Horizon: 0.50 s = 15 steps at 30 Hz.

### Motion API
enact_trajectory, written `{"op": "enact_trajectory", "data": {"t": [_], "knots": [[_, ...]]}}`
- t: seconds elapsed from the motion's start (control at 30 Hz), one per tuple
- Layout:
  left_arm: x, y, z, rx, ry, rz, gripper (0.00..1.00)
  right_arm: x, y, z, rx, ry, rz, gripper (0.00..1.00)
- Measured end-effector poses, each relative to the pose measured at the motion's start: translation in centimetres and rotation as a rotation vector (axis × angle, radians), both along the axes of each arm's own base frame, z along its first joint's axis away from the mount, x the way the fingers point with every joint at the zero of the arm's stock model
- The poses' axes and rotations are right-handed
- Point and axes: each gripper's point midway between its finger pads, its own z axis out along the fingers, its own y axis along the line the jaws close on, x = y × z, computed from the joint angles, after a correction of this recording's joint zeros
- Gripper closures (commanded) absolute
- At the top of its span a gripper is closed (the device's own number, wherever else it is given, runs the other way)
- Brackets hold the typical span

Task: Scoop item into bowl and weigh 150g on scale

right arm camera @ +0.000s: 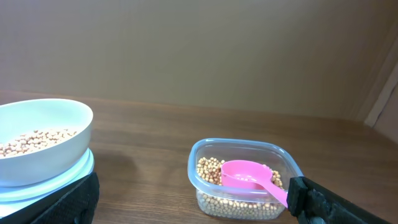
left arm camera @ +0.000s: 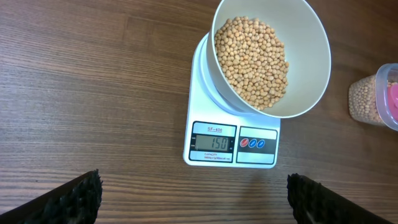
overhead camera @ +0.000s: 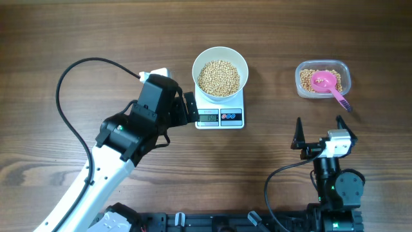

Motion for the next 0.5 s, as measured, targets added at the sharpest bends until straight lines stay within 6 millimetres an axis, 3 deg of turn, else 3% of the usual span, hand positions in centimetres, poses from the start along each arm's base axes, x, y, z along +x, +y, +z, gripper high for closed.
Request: {"op": "enact_trajectory", "data": {"t": [0.5], "knots": [[0.00, 0.00, 0.00, 0.000, 0.000, 0.000, 0.00, 0.00, 0.00, 0.00, 0.000, 0.000, 0.000, 0.00]]}}
